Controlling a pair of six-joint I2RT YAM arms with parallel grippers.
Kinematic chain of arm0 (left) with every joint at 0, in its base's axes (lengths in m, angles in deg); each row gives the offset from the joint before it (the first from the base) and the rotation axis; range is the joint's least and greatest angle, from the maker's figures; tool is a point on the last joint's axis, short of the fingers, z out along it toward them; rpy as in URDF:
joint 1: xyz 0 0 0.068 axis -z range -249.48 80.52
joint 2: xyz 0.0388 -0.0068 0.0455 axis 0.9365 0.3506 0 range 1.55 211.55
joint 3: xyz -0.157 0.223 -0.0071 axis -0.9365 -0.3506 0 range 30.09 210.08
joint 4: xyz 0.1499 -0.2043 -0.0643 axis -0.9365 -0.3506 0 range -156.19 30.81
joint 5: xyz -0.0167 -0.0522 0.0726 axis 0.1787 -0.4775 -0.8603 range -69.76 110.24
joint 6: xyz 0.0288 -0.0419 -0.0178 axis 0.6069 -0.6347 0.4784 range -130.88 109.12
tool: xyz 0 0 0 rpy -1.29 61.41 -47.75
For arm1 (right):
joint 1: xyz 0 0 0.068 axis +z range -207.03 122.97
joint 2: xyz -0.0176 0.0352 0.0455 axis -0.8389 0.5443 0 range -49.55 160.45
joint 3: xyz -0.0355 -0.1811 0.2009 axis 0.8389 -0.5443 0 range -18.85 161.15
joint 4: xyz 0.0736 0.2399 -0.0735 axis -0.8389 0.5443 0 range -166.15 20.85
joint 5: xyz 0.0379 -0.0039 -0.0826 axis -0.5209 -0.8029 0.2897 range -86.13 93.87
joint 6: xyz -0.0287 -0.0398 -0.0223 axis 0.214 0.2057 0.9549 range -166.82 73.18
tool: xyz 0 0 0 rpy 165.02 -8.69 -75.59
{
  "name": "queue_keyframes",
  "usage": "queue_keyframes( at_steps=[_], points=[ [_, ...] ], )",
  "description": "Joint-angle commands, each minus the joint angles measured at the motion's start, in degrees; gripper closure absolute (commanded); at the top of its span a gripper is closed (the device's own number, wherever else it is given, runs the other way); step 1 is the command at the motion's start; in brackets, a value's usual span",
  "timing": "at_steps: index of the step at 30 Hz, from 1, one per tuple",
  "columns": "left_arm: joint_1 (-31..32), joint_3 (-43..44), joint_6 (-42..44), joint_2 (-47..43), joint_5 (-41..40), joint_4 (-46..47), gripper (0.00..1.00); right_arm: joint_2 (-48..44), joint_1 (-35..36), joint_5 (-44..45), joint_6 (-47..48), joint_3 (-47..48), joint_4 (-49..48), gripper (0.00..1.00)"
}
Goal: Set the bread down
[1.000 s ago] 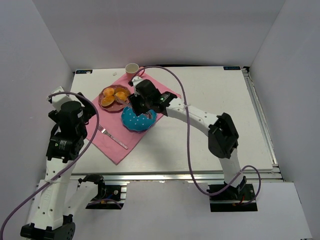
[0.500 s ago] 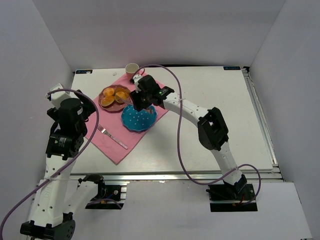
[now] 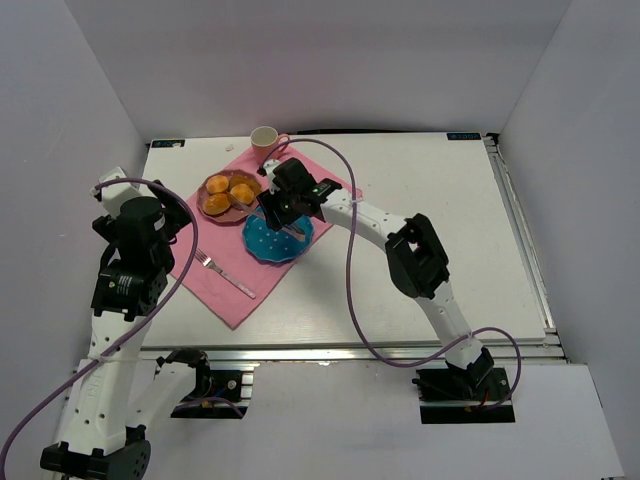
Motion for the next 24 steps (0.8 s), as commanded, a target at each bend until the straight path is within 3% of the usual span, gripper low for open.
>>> queue_keyframes(
  at_steps=[1, 13, 14, 18, 24],
  points=[
    [0.2, 0.2, 0.8, -0.4, -1.0, -0.1, 0.02, 1.0, 0.0, 1.8, 0.3, 3.8, -2.8, 0.38],
    [0.2, -0.2, 1.1, -0.3, -1.1, 0.4, 0.02, 1.6, 0.0, 5.5, 0.2, 3.8, -2.0, 0.41],
    [0.2, -0.3, 1.2, -0.2, -1.1, 0.4, 0.02, 1.7, 0.0, 5.5, 0.1, 3.9, -2.0, 0.43],
    [0.2, -0.9, 1.3, -0.4, -1.2, 0.4, 0.02, 0.9, 0.0, 4.8, -0.5, 3.6, -2.5, 0.67],
    [0.2, -0.9, 1.1, -0.5, -0.7, 0.7, 0.02, -3.5, 0.2, 4.8, -1.9, 3.8, -3.0, 0.68]
  ],
)
